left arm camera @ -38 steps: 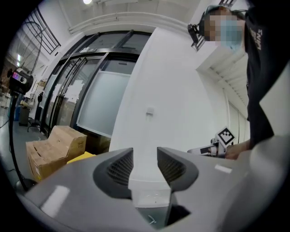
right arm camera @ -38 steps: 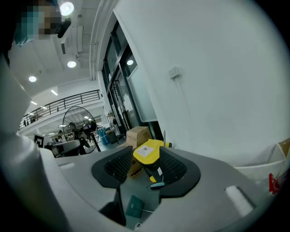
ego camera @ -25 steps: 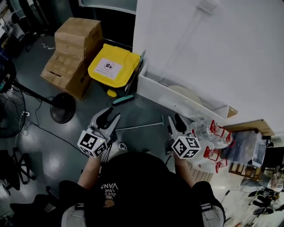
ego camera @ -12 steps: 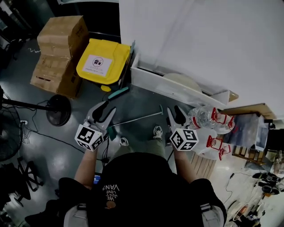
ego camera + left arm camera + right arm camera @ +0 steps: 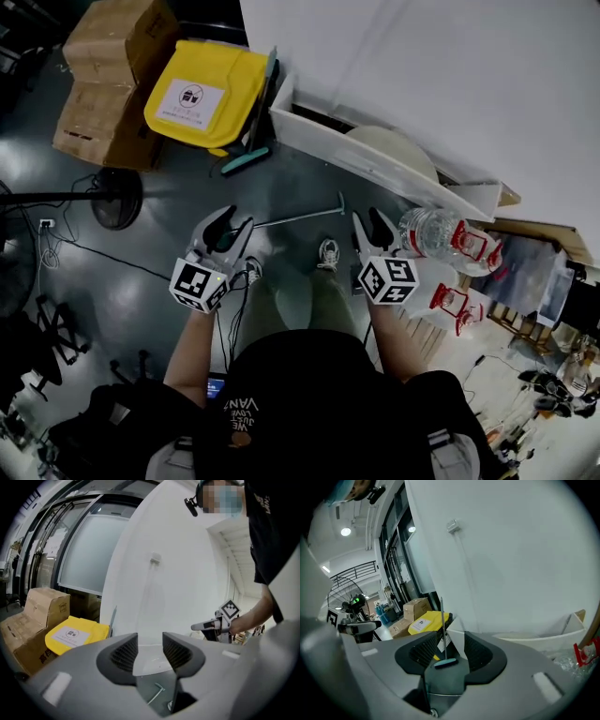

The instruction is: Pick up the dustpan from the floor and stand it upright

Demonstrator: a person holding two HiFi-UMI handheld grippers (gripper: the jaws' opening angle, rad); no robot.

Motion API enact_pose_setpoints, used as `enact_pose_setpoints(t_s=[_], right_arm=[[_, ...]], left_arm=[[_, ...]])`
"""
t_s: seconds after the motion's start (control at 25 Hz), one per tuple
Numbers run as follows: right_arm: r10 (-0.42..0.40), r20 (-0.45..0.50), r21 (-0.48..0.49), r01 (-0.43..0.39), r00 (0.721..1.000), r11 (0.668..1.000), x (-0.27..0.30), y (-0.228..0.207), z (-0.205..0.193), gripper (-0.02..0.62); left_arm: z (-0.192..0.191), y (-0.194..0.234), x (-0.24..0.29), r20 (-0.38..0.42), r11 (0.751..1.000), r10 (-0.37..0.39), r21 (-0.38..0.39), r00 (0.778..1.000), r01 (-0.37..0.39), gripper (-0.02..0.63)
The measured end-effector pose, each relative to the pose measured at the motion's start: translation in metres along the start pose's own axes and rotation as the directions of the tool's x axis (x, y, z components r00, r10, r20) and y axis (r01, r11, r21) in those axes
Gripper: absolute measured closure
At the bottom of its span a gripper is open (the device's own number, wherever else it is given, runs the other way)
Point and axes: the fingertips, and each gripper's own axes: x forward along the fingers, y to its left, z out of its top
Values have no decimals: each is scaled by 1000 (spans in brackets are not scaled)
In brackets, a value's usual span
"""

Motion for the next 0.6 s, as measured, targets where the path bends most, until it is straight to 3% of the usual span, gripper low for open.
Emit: enact_pose_setpoints(t_s=[0.24, 0.6], right_arm=[[-42, -63, 4, 42, 997, 999, 31, -38, -42, 436], [-109, -171, 33, 116, 979, 993, 83, -96, -137, 436]], left_arm=[[-58, 2, 30, -68, 1000, 0, -16, 998, -1, 434], [-173, 13, 76, -200, 999, -38, -16, 979, 35, 434]])
